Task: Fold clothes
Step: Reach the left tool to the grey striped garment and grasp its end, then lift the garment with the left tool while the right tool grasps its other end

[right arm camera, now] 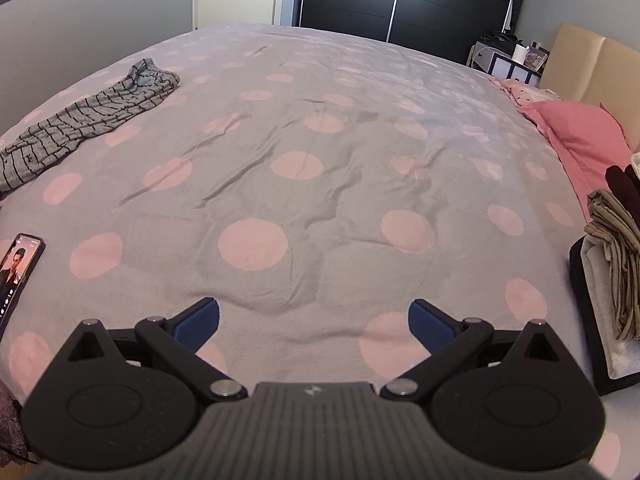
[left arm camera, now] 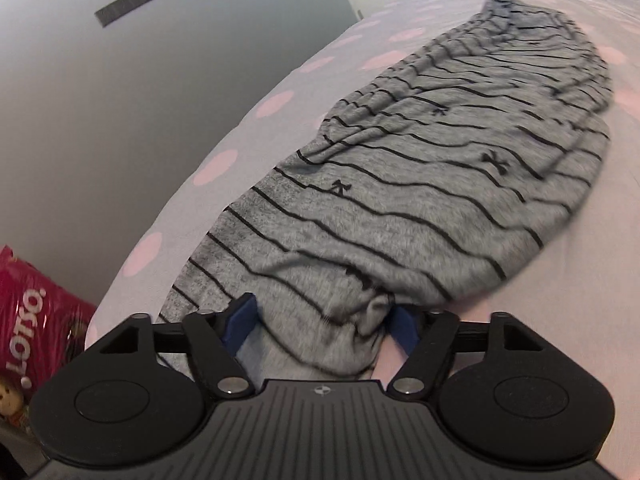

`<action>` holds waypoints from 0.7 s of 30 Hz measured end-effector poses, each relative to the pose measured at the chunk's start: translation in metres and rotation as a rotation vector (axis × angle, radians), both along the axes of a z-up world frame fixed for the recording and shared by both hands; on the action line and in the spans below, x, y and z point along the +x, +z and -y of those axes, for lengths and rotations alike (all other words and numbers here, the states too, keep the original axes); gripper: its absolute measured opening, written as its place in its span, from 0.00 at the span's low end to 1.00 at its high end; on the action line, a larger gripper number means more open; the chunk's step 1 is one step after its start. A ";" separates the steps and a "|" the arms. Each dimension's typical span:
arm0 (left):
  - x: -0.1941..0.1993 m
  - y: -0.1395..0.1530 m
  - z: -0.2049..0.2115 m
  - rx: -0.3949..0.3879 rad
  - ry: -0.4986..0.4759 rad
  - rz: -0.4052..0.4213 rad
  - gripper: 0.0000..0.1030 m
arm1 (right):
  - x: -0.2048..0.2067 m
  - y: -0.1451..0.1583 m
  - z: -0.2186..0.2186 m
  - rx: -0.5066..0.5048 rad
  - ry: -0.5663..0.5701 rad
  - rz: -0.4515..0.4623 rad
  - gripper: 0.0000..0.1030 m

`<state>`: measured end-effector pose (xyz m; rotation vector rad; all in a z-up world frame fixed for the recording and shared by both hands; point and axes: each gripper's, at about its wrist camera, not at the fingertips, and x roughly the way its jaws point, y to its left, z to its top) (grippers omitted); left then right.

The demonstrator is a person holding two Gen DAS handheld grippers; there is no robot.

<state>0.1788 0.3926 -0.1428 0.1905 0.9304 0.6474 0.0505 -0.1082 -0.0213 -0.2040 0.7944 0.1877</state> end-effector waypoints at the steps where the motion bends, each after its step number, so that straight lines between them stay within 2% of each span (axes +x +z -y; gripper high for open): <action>1: 0.004 0.002 -0.002 -0.013 0.020 -0.002 0.51 | 0.000 0.000 0.000 -0.001 0.000 -0.001 0.99; 3: 0.010 0.006 -0.007 -0.039 0.055 0.017 0.32 | -0.001 -0.001 -0.001 -0.003 -0.001 -0.002 0.99; 6: 0.009 0.019 -0.009 -0.039 0.063 0.061 0.21 | -0.002 0.000 -0.001 0.004 -0.004 0.003 0.99; 9: 0.000 0.041 -0.009 -0.038 0.063 0.141 0.17 | -0.003 0.002 -0.001 0.011 -0.006 0.011 0.99; 15: -0.017 0.103 0.002 -0.073 0.021 0.337 0.15 | -0.006 0.007 0.002 0.039 -0.012 0.023 0.99; 21: -0.025 0.170 0.036 -0.123 -0.113 0.526 0.14 | -0.018 0.017 0.006 0.055 -0.010 0.064 0.99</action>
